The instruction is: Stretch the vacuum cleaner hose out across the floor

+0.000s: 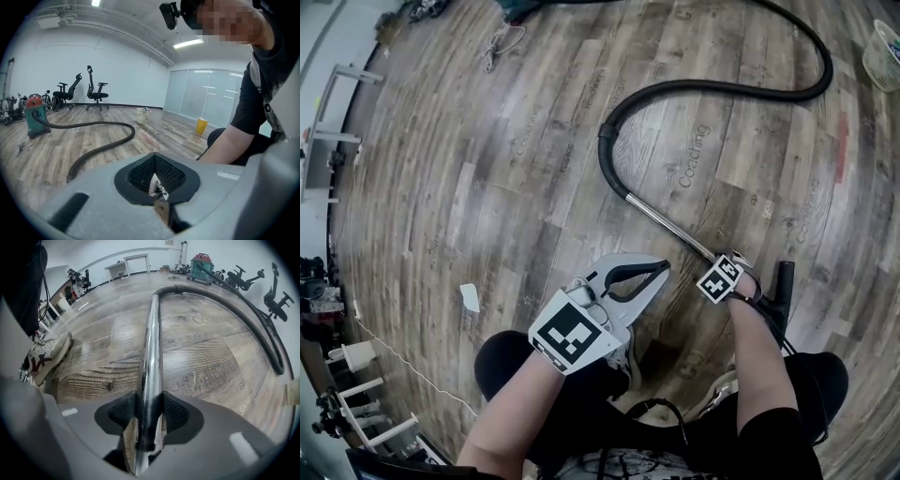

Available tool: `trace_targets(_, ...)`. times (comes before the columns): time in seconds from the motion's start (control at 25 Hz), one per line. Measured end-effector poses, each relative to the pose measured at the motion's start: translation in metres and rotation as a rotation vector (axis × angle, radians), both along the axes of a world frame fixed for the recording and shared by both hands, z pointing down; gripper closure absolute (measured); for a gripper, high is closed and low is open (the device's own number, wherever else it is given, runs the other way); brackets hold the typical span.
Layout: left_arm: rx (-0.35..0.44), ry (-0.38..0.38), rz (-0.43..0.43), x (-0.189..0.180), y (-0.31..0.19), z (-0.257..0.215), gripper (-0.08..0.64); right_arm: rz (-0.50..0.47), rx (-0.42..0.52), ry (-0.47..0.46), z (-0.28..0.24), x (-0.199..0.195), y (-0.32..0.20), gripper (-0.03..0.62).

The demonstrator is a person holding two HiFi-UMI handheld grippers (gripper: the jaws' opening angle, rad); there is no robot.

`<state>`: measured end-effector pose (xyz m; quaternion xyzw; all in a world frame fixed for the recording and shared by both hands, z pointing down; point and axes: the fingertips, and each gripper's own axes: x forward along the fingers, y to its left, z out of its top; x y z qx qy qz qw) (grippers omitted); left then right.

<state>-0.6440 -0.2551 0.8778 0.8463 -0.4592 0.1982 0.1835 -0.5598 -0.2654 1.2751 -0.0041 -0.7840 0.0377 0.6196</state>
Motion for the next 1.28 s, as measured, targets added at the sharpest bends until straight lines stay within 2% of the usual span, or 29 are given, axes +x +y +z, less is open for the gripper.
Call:
trace_targets(0.16, -0.021, -0.015, -0.037, -0.004, -0.002, 0.013, 0.556, 0.016, -0.001, 0.036, -0.006, 0.005, -0.007, 0.414)
trace_targets(0.36, -0.079, 0.014, -0.06, -0.005, -0.007, 0.048, 0.554, -0.044, 0.081, 0.067, -0.036, 0.013, -0.041, 0.416)
trace_targets(0.52, -0.167, 0.089, -0.084, -0.002, -0.017, 0.084, 0.481, -0.118, 0.152, 0.104, -0.078, 0.028, -0.075, 0.416)
trace_targets(0.6, -0.242, 0.185, -0.145, -0.002, -0.024, 0.11, 0.447, -0.16, 0.188, 0.126, -0.102, 0.035, -0.091, 0.416)
trace_targets(0.68, -0.322, 0.33, -0.25, -0.003, -0.032, 0.139, 0.412, -0.204, 0.217, 0.137, -0.125, 0.041, -0.101, 0.417)
trace_targets(0.8, -0.427, 0.544, -0.415, -0.008, -0.039, 0.183, 0.395, -0.25, 0.234, 0.127, -0.157, 0.044, -0.099, 0.417)
trace_targets(0.92, -0.501, 0.757, -0.538, 0.001, -0.045, 0.21, 0.38, -0.273, 0.247, 0.107, -0.18, 0.048, -0.091, 0.419)
trace_targets(1.0, -0.519, 0.923, -0.588, 0.015, -0.052, 0.215, 0.373, -0.268, 0.241, 0.091, -0.188, 0.052, -0.082, 0.419)
trace_targets(1.08, -0.516, 1.047, -0.628, 0.025, -0.061, 0.219, 0.354, -0.259, 0.234, 0.082, -0.194, 0.056, -0.075, 0.42)
trace_targets(1.28, -0.507, 1.212, -0.739, 0.035, -0.075, 0.24, 0.359, -0.259, 0.262, 0.086, -0.204, 0.064, -0.072, 0.423)
